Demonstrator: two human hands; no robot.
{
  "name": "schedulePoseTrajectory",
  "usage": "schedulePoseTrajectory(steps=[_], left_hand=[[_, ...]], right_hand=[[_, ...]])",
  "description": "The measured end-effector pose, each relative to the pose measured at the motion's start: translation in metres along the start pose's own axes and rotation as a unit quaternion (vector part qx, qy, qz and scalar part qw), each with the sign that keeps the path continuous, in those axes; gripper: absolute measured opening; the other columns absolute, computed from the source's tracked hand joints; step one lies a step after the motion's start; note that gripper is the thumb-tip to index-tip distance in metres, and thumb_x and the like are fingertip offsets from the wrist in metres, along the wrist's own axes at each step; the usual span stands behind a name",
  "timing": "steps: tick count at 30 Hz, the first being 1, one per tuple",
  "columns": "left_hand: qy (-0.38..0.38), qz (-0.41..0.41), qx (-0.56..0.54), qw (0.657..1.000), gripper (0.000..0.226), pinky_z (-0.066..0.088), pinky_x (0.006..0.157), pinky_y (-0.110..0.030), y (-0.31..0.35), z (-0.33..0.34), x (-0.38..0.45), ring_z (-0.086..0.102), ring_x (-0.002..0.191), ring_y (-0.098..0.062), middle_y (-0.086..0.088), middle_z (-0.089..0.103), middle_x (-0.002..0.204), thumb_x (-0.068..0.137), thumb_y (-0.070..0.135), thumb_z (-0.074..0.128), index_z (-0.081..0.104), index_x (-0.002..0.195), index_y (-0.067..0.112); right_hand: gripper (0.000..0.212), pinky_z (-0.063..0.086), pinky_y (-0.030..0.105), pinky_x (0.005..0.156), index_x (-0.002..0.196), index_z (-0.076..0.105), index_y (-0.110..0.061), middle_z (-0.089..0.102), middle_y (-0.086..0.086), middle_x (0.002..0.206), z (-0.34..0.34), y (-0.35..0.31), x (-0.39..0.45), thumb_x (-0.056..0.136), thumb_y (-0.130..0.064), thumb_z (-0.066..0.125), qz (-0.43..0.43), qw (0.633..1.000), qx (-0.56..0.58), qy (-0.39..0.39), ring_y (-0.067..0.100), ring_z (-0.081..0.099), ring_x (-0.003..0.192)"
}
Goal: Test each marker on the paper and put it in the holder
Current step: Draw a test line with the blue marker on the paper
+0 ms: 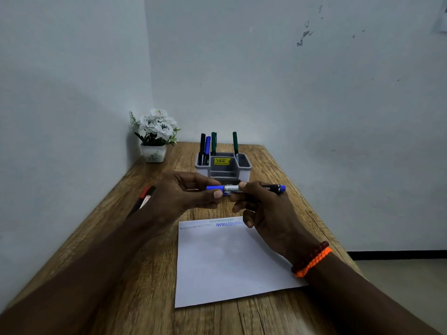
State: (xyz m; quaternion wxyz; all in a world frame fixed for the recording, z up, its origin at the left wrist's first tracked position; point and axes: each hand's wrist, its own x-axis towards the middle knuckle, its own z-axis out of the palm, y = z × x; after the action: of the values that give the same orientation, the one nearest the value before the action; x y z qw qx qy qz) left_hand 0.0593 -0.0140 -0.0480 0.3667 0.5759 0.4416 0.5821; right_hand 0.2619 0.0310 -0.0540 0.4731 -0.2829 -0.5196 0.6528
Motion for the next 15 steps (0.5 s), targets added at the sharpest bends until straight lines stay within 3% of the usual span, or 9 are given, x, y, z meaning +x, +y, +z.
schedulePoseTrajectory(steps=[9, 15], left_hand=[[0.000, 0.018, 0.015, 1.000, 0.030, 0.065, 0.075, -0.044, 0.002, -0.003, 0.001, 0.076, 0.084, -0.037, -0.019, 0.078, 0.093, 0.072, 0.006, 0.081, 0.076, 0.101, 0.000], [-0.020, 0.009, 0.016, 1.000, 0.021, 0.064, 0.071, -0.036, 0.004, -0.013, 0.001, 0.076, 0.083, -0.031, -0.019, 0.078, 0.093, 0.071, 0.006, 0.081, 0.081, 0.092, 0.010]], right_hand=[[0.012, 0.047, 0.024, 0.043, 0.095, 0.078, -0.006, 0.075, 0.016, 0.083, -0.002, 0.001, 0.000, 0.098, -0.012, 0.068, 0.019, 0.999, 0.025, -0.042, 0.020, 0.070, 0.066], [0.020, 0.051, 0.026, 0.047, 0.105, 0.076, 0.003, 0.072, 0.017, 0.088, -0.009, -0.004, 0.006, 0.091, -0.010, 0.076, -0.008, 0.998, -0.037, -0.041, 0.020, 0.066, 0.066]])
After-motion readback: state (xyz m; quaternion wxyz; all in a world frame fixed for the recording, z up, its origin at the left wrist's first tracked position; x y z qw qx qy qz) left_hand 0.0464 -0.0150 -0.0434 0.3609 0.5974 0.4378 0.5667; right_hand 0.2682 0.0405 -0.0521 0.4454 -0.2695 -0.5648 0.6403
